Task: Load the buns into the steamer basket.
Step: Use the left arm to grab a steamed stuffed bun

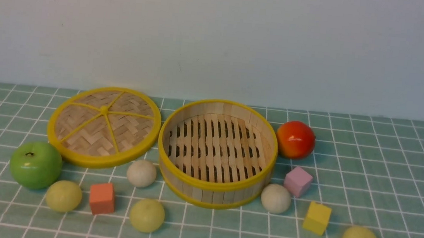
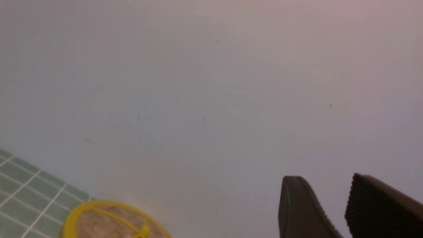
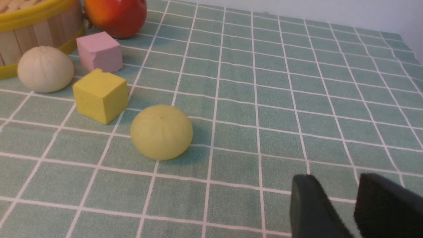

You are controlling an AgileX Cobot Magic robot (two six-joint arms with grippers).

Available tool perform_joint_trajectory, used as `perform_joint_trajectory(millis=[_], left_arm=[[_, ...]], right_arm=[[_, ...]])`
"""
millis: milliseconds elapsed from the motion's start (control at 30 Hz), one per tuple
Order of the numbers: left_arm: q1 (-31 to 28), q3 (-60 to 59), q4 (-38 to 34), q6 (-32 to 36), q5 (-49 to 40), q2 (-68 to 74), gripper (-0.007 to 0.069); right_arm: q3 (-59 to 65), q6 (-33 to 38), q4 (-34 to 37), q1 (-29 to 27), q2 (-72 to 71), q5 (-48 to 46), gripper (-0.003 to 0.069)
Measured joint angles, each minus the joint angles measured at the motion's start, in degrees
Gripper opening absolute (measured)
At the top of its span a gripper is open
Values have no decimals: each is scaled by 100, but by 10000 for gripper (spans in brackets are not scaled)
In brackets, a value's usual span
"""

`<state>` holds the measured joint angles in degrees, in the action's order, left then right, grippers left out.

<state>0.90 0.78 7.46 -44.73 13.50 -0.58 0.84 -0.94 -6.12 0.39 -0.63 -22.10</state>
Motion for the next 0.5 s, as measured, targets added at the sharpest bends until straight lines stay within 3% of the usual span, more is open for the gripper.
perform_joint_trajectory(millis=[233,500], left_arm=[[0,1541,205,0,-822,892,239],[0,2933,245,7,-3429,2907,239]], right_arm=[[0,0,0,0,0,0,238],[0,0,0,0,0,0,238]])
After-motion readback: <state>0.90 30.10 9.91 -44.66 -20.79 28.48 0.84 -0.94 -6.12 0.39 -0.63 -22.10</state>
